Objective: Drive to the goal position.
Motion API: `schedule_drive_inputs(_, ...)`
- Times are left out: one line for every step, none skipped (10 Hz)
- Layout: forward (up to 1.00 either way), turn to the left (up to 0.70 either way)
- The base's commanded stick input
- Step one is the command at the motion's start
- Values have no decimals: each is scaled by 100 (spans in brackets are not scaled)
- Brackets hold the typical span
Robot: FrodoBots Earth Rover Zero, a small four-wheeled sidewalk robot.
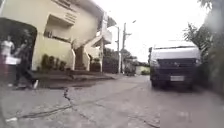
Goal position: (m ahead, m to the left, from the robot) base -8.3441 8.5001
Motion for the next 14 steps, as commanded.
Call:
schedule_drive_inputs(6, 0)
schedule_drive_inputs(3, -5)
schedule_drive_inputs(-9, -14)
schedule_drive_inputs(-44, -26)
schedule_drive_inputs(-63, -32)
schedule_drive_inputs(-63, -32)
schedule_drive_inputs(-63, -32)
schedule_drive_inputs(-63, -32)
schedule_drive_inputs(-63, -32)
schedule_drive_inputs(-63, -32)
schedule_drive_inputs(-63, -32)
schedule_drive_inputs(-63, -32)
schedule_drive_inputs(-63, -32)
schedule_drive_inputs(-63, -32)
